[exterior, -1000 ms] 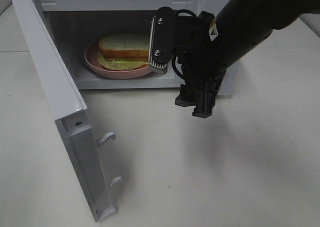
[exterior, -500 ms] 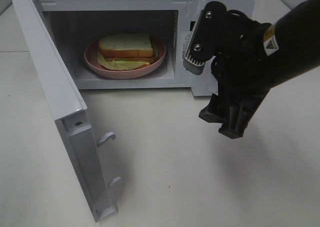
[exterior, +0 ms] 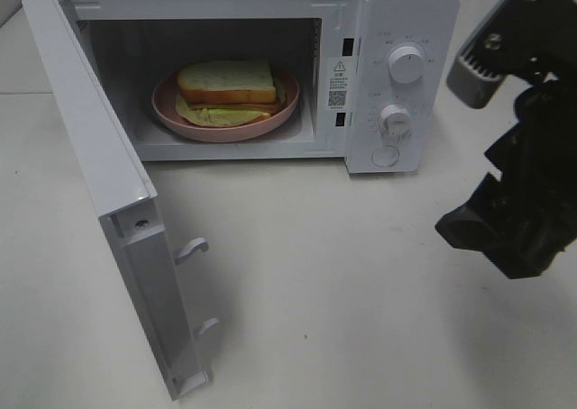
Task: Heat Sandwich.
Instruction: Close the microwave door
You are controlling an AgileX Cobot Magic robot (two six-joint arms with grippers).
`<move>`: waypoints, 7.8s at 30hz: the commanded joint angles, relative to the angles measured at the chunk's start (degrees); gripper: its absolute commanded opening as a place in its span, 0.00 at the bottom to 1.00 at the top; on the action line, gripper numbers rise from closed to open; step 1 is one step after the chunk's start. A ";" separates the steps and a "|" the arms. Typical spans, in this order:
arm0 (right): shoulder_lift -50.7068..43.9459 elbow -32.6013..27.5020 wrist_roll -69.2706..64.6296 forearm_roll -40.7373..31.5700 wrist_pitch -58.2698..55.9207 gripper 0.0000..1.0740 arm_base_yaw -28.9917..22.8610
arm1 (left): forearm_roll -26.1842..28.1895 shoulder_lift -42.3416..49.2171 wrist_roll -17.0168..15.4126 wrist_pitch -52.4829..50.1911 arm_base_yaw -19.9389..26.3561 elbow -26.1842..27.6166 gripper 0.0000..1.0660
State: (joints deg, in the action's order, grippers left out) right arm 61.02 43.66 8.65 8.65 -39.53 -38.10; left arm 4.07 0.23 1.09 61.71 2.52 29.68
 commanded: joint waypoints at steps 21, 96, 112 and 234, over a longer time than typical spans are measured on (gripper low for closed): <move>-20.91 -0.23 -8.65 0.00 -26.59 0.71 0.00 | -0.11 0.92 0.00 -0.29 0.23 -0.06 0.92; -62.85 -15.30 -10.66 -3.95 -17.59 0.70 36.10 | -0.11 0.92 0.00 -0.29 0.23 -0.06 0.92; -62.85 -15.30 -10.66 -3.95 -17.59 0.70 36.10 | -0.11 0.92 -0.06 -0.29 0.23 -0.06 0.92; -62.85 -15.30 -10.66 -3.95 -17.59 0.70 36.10 | -2.06 -99.75 -4.24 -104.39 -33.98 8.77 0.00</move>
State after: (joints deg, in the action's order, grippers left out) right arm -0.17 28.42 -2.58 4.70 -57.58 -2.23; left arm 0.00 -98.09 -3.27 -41.77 -30.08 36.33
